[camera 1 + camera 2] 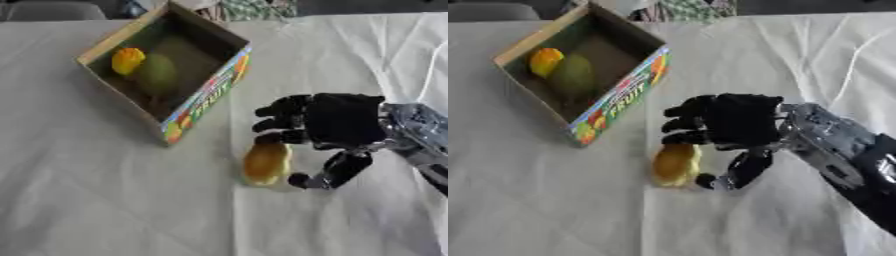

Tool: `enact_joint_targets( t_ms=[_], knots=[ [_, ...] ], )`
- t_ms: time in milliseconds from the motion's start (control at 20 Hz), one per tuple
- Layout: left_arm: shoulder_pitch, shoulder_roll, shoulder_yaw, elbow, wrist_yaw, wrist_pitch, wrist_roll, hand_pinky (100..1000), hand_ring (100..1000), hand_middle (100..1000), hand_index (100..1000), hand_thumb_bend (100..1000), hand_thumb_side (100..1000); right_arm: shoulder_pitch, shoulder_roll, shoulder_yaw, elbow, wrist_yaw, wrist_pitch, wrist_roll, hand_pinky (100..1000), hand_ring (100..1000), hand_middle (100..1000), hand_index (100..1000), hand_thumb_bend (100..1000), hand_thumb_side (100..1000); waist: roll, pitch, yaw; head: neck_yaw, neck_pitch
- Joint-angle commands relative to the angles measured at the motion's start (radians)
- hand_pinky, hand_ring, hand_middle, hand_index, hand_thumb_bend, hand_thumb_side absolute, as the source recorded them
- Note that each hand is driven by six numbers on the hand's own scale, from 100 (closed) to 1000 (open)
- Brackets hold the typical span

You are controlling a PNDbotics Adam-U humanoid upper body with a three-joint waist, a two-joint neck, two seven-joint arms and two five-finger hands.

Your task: Pick up objects on the table and place them in the box.

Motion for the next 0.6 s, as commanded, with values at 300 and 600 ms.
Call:
enact_joint_targets(
  t_ms=[300,600],
  knots=[
    [-0.005,0.005,0.004,-0.016,0.009,0.002,-0.004,811,818,795,895,100,561,-0.026,0.013,0.015,0.067,0.034,-0.02,0.012,894,1000,876,944,192,568,-0.002,-0.012,0.004,-0.001,-0.017],
    [-0.006,0.002,0.004,-0.016,0.01,0.005,-0.003,811,818,794,894,100,565,-0.034,0.034,0.024,0.096,0.034,-0.036,0.02,893,1000,846,930,161,539,-0.004,-0.01,0.006,-0.001,-0.017]
  ],
)
